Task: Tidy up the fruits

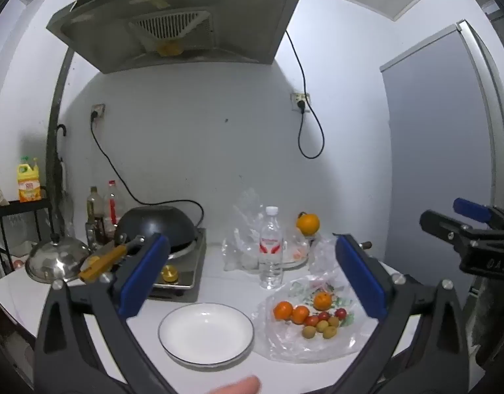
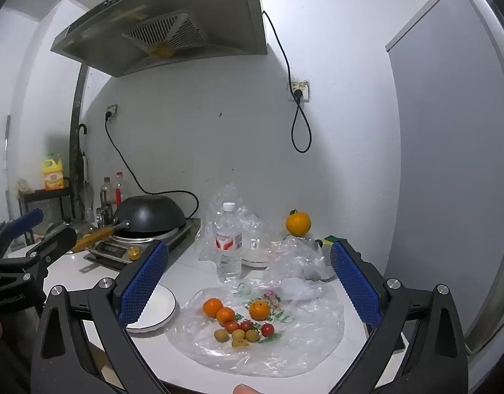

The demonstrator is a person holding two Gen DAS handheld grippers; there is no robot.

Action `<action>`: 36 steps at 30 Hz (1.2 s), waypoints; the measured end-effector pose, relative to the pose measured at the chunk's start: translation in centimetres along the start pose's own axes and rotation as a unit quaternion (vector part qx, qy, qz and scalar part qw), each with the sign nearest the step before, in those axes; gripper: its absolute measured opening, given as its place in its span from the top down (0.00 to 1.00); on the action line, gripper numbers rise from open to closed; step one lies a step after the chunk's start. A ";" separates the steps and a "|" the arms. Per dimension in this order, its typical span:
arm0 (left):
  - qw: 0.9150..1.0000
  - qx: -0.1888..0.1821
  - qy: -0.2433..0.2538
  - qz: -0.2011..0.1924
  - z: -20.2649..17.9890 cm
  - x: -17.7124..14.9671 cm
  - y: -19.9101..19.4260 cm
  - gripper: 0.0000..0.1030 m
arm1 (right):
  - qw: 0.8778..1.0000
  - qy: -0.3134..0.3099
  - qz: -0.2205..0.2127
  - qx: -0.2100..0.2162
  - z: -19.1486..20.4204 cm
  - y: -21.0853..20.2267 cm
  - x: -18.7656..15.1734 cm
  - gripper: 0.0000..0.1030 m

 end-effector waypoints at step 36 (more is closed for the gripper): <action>1.000 0.000 -0.008 -0.007 0.0 -0.2 0.2 0.01 | 1.000 -0.008 0.013 0.021 0.4 0.4 0.3 0.02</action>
Point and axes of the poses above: each gripper's, at about its wrist camera, not at the fingertips, and y roughly the way its jaws point, z to its left, x to its top, the point moved 1 cm from there along y, roughly the way its jaws point, and after that the axes turned 3 degrees about z, right-handed, at the moved point
